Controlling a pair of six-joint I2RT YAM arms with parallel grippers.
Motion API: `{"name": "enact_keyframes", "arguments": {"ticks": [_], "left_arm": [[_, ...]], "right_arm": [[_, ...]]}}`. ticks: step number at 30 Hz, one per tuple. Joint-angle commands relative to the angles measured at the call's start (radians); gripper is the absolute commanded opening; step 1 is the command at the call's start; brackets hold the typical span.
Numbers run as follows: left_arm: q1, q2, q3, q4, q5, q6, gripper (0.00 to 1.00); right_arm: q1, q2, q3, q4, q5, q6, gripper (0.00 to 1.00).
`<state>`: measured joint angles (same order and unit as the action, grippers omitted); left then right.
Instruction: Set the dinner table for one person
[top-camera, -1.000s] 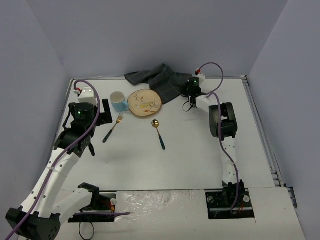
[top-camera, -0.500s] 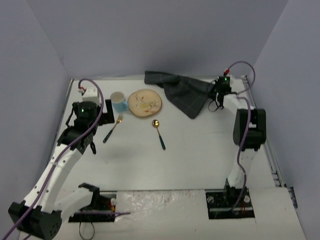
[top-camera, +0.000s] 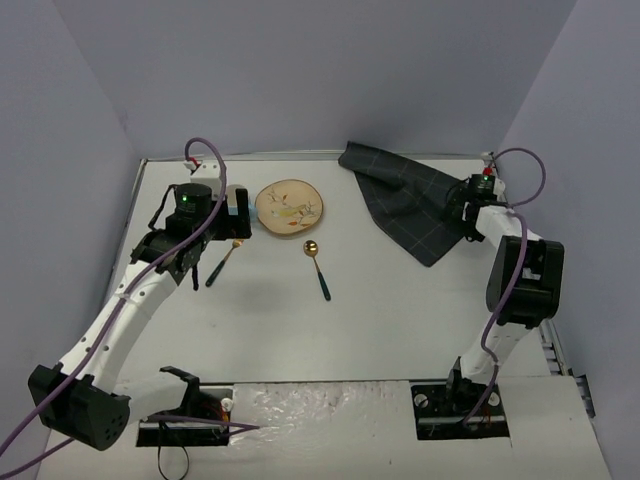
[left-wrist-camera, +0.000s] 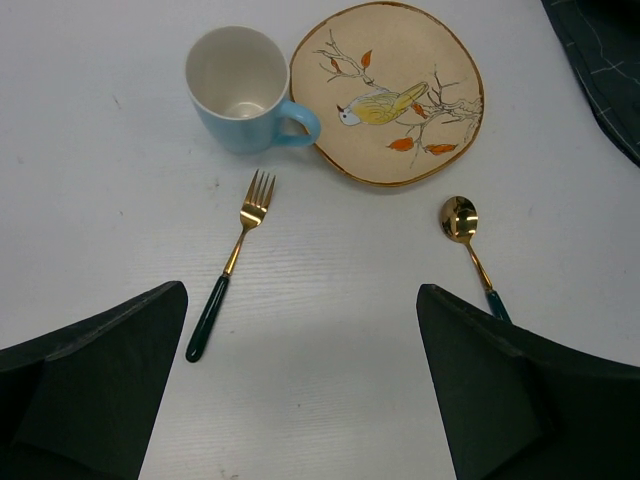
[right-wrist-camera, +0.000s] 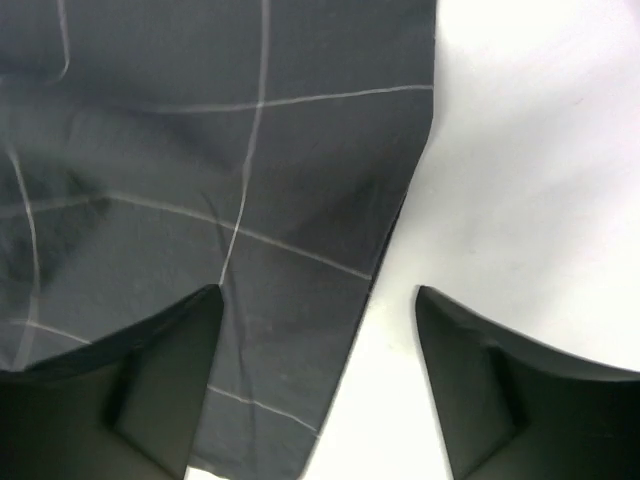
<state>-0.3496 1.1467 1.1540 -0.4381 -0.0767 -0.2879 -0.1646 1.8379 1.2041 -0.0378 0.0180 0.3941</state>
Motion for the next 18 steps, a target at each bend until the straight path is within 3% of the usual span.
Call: {"name": "enact_keyframes", "arguments": {"ticks": [1,8,18], "left_arm": [[-0.011,0.025,0.047,0.01,0.033,-0.012,0.97],[-0.011,0.021,0.015,0.018,0.005,0.001,0.97],[-0.009,-0.025,-0.022,0.005,-0.033,0.021,0.97]], "right_arm": [[0.14,-0.188,0.068,-0.004,0.194,-0.174,0.78],[0.409,-0.14,0.187,0.028,0.124,-0.428,0.78],[0.449,0.245,0.502,0.027,-0.059,-0.577,0.73]]}}
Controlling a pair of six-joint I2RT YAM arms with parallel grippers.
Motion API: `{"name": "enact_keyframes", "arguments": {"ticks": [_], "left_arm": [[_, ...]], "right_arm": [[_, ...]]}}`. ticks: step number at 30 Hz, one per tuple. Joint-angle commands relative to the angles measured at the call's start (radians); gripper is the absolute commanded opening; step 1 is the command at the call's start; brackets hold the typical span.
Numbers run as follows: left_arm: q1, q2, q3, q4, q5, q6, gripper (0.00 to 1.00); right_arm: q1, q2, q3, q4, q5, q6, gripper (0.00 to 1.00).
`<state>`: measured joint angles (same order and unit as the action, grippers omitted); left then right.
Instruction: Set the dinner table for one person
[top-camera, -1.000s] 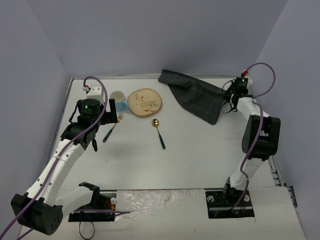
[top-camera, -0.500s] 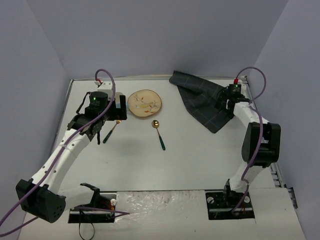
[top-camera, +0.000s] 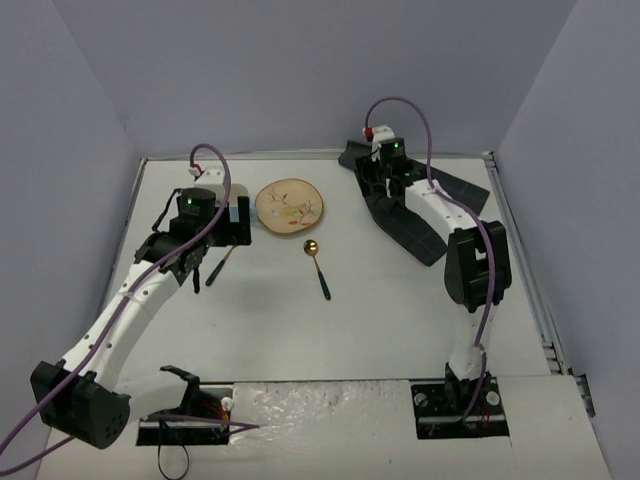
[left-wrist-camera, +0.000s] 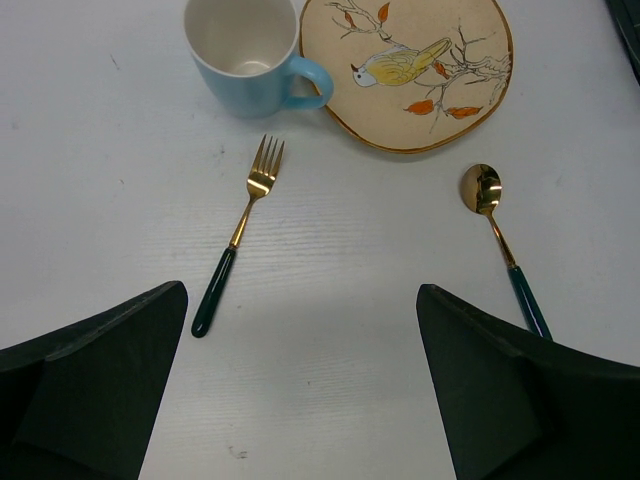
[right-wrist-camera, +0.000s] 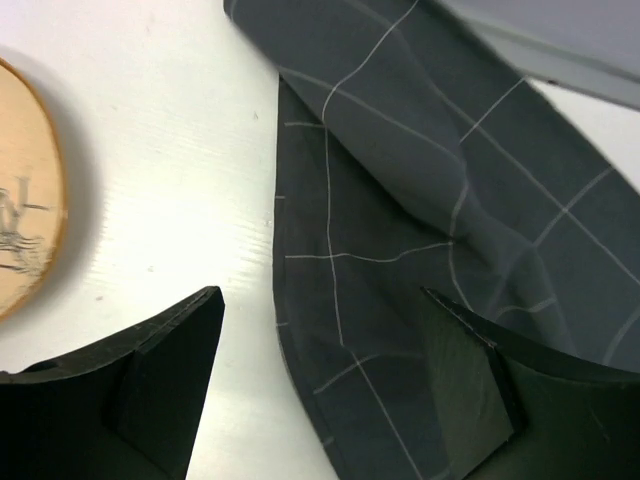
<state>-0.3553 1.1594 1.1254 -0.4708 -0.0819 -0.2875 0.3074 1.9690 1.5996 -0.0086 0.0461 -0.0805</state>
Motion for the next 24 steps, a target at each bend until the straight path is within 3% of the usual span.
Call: {"name": "enact_keyframes", "arguments": {"ticks": [1,16,21,24], "left_arm": [[-0.003,-0.038,0.007,0.038,-0.029,0.021,0.97],[-0.002,-0.029,0.008,0.032,-0.03,0.033,0.97],[-0.002,-0.026,0.008,0.032,-0.027,0.033,0.97],[-0.001,-0.027,0.008,0.031,-0.03,0.033,0.97]], "right_arm": [[-0.027,0.137,0.127,-0.001,-0.12,-0.108,0.73],[-0.066,0.378,0.253,0.032,-0.23,-0.122,0.69],[-0.084,0.406,0.243,0.033,-0.232,-0.1,0.62],[-0.087,0.403,0.235,0.031,-0.222,-0.096,0.52]]}}
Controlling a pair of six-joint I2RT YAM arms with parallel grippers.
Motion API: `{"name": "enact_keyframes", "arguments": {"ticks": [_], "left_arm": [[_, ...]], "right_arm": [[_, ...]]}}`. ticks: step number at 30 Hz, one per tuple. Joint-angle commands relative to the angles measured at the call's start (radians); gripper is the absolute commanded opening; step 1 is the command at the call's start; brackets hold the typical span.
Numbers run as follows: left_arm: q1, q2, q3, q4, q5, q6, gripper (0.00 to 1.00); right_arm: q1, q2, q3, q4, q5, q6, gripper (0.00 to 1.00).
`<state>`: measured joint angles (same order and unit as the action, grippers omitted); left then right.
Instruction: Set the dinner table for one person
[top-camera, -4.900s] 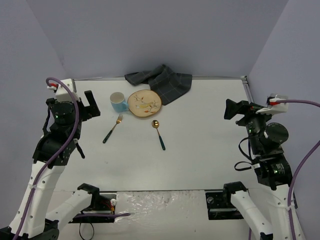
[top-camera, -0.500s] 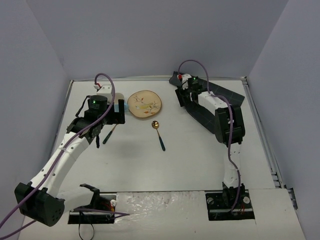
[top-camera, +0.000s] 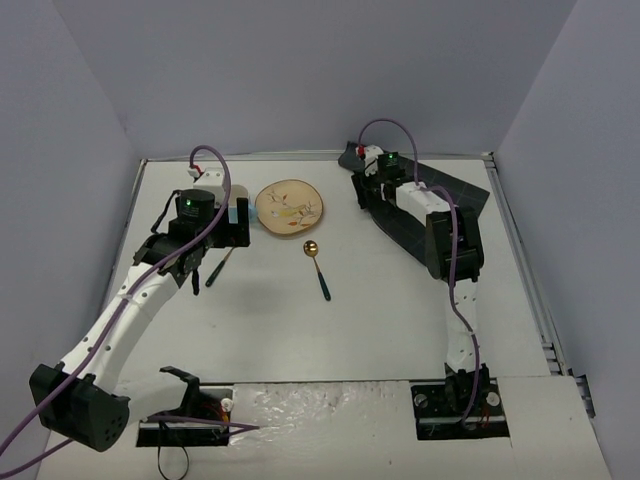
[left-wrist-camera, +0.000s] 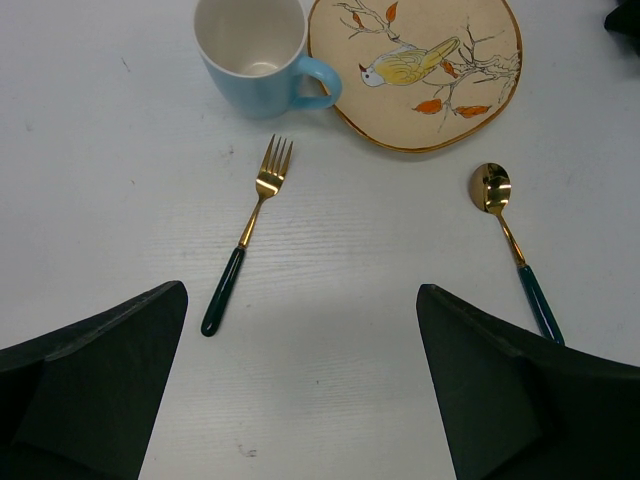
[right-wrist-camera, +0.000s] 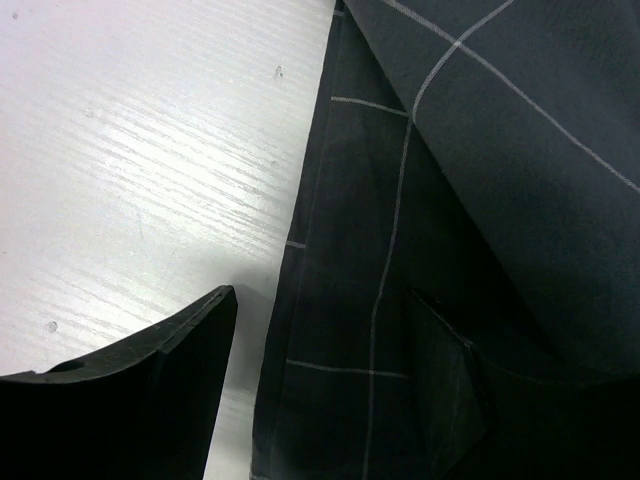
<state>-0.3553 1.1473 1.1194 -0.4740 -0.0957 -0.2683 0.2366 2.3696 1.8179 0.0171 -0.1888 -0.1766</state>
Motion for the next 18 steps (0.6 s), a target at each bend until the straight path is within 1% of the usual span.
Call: {"name": "enact_keyframes", "arguments": {"ticks": [1,2,3,4,5,6,12,16,18], "left_arm": [[-0.001,-0.016,0.014,0.034,-0.017,0.014,0.97],[-0.002,-0.016,0.014,0.034,-0.018,0.014,0.97],[-0.002,-0.017,0.014,0.034,-0.019,0.014,0.97],[-0.002,-0.018,0.014,0.034,-0.019,0.014,0.97],[-0.002,-0.019,0.014,0.034,-0.019,0.014,0.97],[-0.002,-0.02,0.014,0.034,-0.019,0.014,0.97],[-0.002,-0.023,0.015,0.034,-0.018,0.013,0.97],[-0.002,-0.023,0.018,0.03,-0.022,0.016,0.97],[-0.002,-0.02,0.02,0.03,-0.025,0.017,0.97]], "right_arm": [[-0.016,-0.003,0.013,0.005,0.022,0.001,0.43],[-0.017,-0.007,0.011,0.005,0.03,0.001,0.33],[-0.019,-0.012,0.006,0.004,0.037,0.001,0.21],[-0.022,-0.017,0.003,0.002,0.04,0.0,0.11],[-0.023,-0.023,0.002,-0.001,0.044,0.0,0.07],[-0.027,-0.035,0.0,-0.004,0.05,-0.002,0.0],[-0.031,-0.206,-0.039,-0.013,0.023,-0.028,0.0],[-0.027,-0.387,-0.154,-0.049,-0.034,-0.031,0.0],[-0.014,-0.473,-0.241,-0.049,-0.059,-0.008,0.0]]}}
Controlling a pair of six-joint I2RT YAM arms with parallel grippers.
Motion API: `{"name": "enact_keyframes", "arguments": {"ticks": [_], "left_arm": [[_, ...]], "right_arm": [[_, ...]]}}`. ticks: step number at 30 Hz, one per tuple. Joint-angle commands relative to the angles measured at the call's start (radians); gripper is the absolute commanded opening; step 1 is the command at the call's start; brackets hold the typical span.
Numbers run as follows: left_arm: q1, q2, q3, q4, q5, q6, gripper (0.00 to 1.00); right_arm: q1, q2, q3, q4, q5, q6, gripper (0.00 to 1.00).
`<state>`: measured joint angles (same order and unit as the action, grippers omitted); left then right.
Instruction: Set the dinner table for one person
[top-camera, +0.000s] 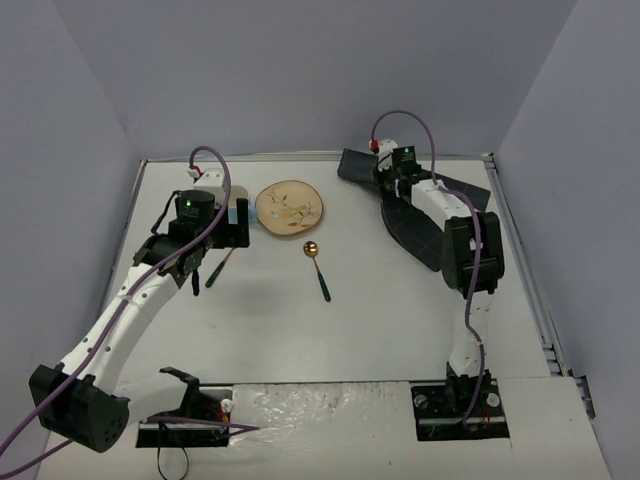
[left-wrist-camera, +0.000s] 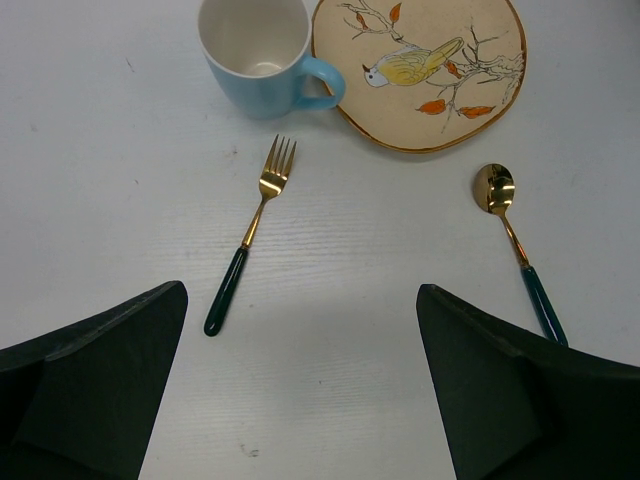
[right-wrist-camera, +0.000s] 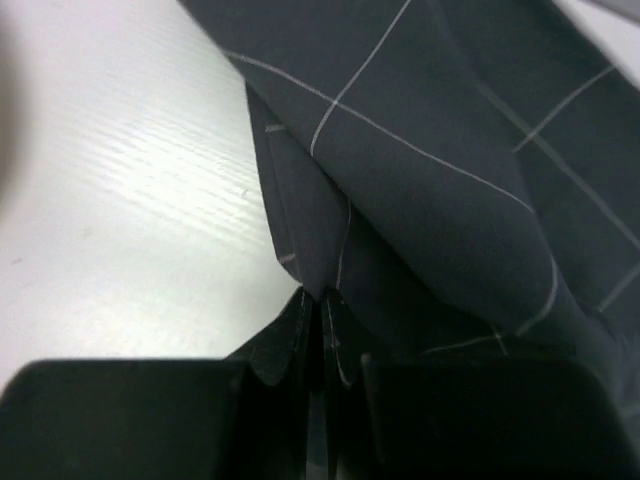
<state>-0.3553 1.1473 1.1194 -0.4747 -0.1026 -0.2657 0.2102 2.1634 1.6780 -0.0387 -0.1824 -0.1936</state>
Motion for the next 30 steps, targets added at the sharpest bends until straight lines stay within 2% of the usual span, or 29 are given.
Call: {"name": "enact_keyframes", "arguments": {"ticks": [1,5,11,18,20,21,26,28,30], "left_arm": [[-0.002,-0.02,0.019,0.031,-0.017,0.016,0.97],[-0.002,-0.011,0.019,0.035,-0.006,0.01,0.97],[-0.003,0.018,0.036,0.028,0.026,0.003,0.97],[-0.004,0.043,0.064,0.017,0.078,-0.032,0.97],[-0.005,0.056,0.078,0.004,0.08,-0.036,0.97],[-0.005,0.063,0.09,-0.002,0.082,-0.039,0.97],[-0.02,0.123,0.145,-0.02,0.103,-0.064,0.97],[-0.038,0.155,0.179,-0.033,0.106,-0.068,0.97],[-0.053,0.185,0.216,-0.052,0.126,-0.065,0.97]], "right_arm": [[0.018,-0.305,-0.127,0.008,-0.086,0.013,0.0],[0.08,-0.419,-0.315,0.01,-0.091,0.053,0.0],[0.16,-0.585,-0.646,0.07,-0.045,0.24,0.0],[0.202,-0.724,-0.892,0.053,-0.02,0.449,0.0],[0.202,-0.77,-0.915,0.045,-0.006,0.482,0.02],[0.201,-0.802,-0.919,0.035,0.012,0.492,0.09],[0.126,-0.867,-0.808,-0.069,0.066,0.506,0.63],[0.047,-0.862,-0.745,-0.075,0.058,0.52,0.75],[-0.007,-0.836,-0.704,-0.074,0.046,0.527,0.81]]}}
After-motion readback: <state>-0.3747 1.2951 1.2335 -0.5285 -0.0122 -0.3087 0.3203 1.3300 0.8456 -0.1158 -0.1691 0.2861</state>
